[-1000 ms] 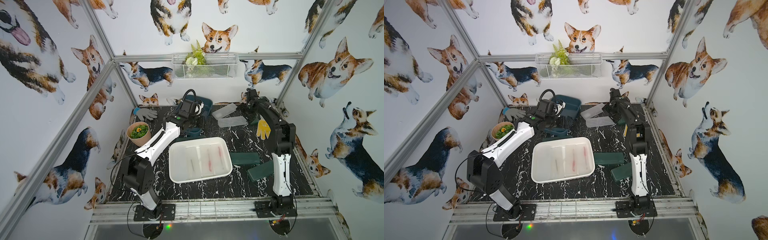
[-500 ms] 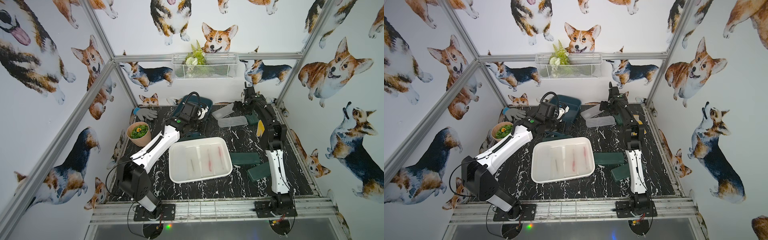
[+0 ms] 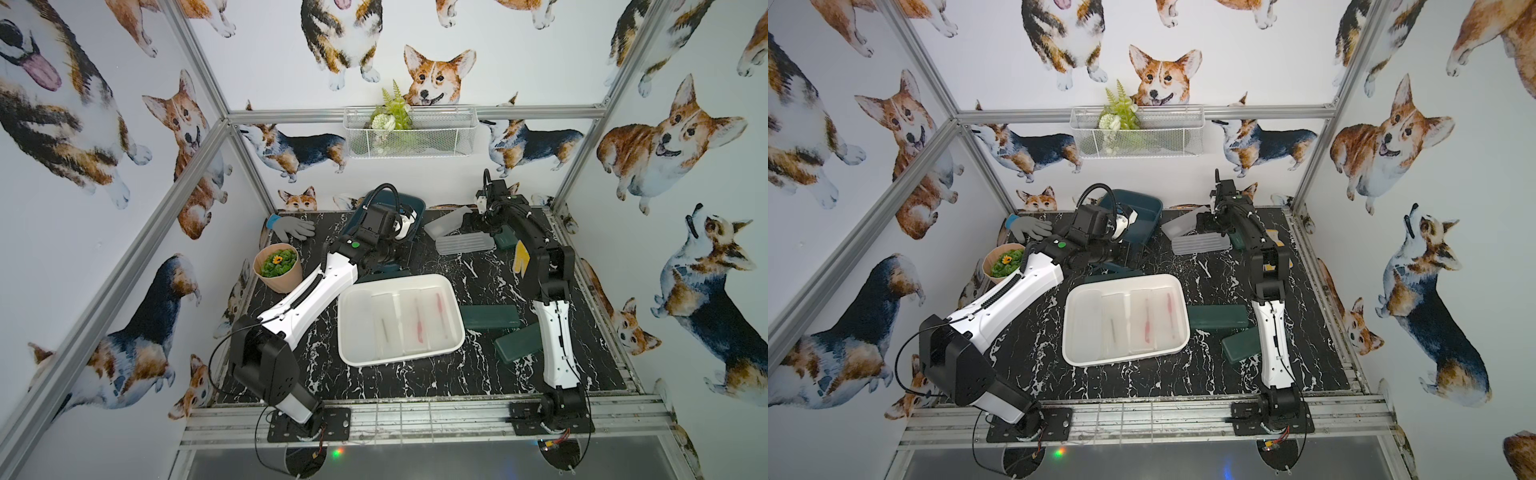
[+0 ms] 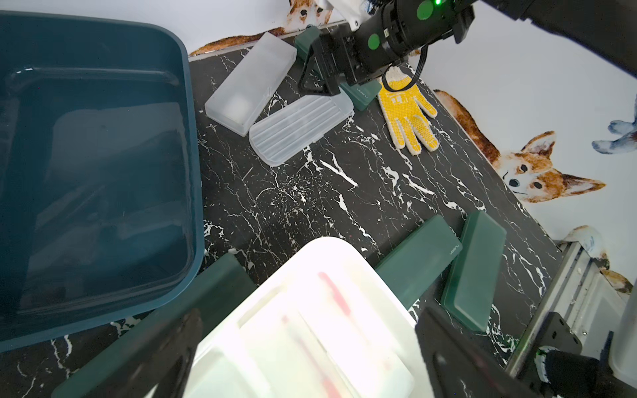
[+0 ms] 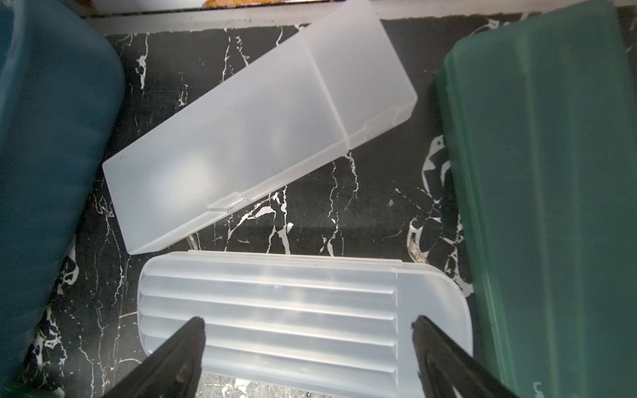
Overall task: Place the pencil cases by color into the storage box
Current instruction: Move the pencil case to the center of the board.
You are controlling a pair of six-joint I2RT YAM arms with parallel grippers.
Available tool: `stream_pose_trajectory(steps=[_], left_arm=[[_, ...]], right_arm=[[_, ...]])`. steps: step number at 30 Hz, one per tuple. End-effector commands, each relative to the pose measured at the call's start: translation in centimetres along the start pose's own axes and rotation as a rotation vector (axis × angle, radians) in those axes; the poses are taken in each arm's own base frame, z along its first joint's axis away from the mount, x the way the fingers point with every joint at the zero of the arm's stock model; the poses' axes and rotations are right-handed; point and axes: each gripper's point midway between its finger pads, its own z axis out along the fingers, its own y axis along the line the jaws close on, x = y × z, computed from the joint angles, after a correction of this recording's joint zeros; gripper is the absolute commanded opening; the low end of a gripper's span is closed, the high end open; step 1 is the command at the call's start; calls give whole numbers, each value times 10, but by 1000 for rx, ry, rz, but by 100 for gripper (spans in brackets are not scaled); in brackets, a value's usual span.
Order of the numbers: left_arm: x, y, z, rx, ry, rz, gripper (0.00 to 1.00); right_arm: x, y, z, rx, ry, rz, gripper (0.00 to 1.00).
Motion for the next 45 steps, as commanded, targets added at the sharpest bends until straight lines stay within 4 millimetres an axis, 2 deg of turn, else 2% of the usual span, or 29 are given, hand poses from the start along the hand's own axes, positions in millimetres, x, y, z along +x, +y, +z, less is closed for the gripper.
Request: stream_pose_trajectory(steps=[1, 8, 15, 24, 32, 39, 42, 45], left_arm=[[-8, -3, -5, 10, -45, 12, 100], [-8, -6, -9, 22, -55, 10, 100], [-2, -3, -10, 11, -55, 7, 100], [-2, -4, -10, 17, -60, -11, 100], [-4, -4, -19, 7, -73, -8, 100], [-2, -2, -27, -11, -82, -2, 100], [-3, -3, -29, -9, -85, 4, 100], [-4, -2, -32, -17, -91, 14, 100]], right_arm=[[-9, 17, 1, -81, -43, -98, 94], [-1, 37, 14, -178, -20, -147, 95], [10, 43, 29, -174, 24, -139, 95], [43, 51, 32, -208, 149, -90, 95], [63, 67, 8, -223, 180, -100, 95], [93, 77, -12, -218, 246, -114, 94], [94, 83, -29, -243, 225, -108, 93], [76, 93, -49, -282, 136, -97, 93]])
